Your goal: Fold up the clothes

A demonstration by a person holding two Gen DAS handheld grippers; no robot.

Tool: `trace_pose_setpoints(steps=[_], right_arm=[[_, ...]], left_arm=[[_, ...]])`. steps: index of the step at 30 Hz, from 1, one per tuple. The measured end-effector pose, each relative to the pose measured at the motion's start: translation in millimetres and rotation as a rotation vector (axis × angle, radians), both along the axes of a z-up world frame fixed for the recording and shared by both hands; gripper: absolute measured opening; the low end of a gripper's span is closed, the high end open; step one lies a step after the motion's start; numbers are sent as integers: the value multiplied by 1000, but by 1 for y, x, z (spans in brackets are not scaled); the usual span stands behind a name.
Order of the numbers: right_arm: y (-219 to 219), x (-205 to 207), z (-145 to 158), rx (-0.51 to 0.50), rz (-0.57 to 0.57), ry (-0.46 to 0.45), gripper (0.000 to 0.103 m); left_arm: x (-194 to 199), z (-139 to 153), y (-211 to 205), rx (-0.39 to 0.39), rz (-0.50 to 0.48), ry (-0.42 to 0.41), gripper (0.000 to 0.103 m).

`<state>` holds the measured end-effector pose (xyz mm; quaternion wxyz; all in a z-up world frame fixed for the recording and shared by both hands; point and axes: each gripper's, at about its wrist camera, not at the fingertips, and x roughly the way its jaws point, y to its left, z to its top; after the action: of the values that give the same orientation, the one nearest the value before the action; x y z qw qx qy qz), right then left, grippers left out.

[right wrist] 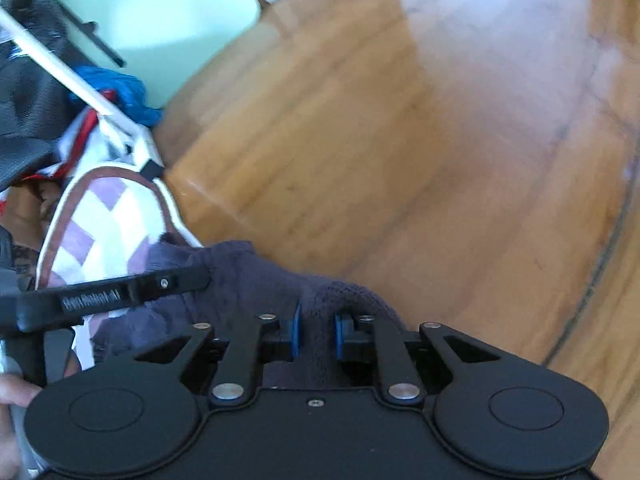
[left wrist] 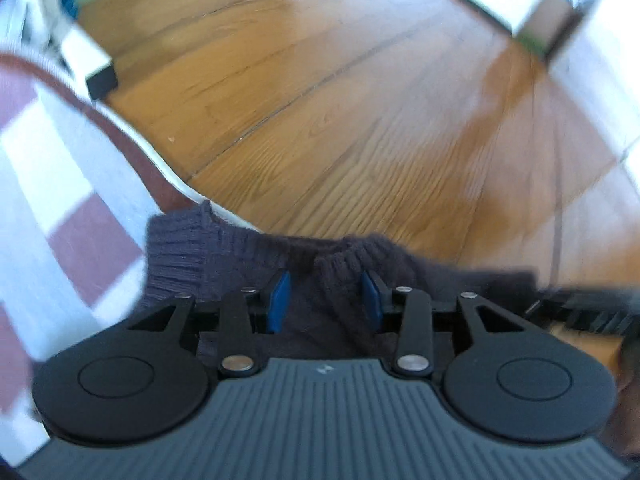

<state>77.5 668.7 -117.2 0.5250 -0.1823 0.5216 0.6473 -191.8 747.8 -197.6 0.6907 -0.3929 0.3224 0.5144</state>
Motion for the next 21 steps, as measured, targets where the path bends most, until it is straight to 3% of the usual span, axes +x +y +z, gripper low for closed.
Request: trace_pose_setpoints(steps=[3, 8, 11, 14, 16, 18, 21], right_arm=[[-15, 11, 12, 11, -52, 51, 32], [-61, -3, 36, 219, -80, 62, 47], [-81, -22, 31, 202, -36, 90, 48], [-82, -58, 15, 104, 23, -94, 47], [-84, -86, 13, 47, 9, -324, 46], [-109, -116, 36, 152, 14, -391, 46], [-147, -148, 52, 233, -17, -346, 55]], left_arm=[[-17, 19, -17, 61, -7, 42, 40], [-80, 36, -32, 3, 105, 27, 59], [-120, 30, -39, -30, 194, 24, 60], [-156, 16, -53, -75, 254, -81, 60], [-176, 7, -66, -106, 283, -162, 60], [-187, 1, -78, -137, 303, -222, 60], [-196, -8, -91, -179, 327, -274, 60]])
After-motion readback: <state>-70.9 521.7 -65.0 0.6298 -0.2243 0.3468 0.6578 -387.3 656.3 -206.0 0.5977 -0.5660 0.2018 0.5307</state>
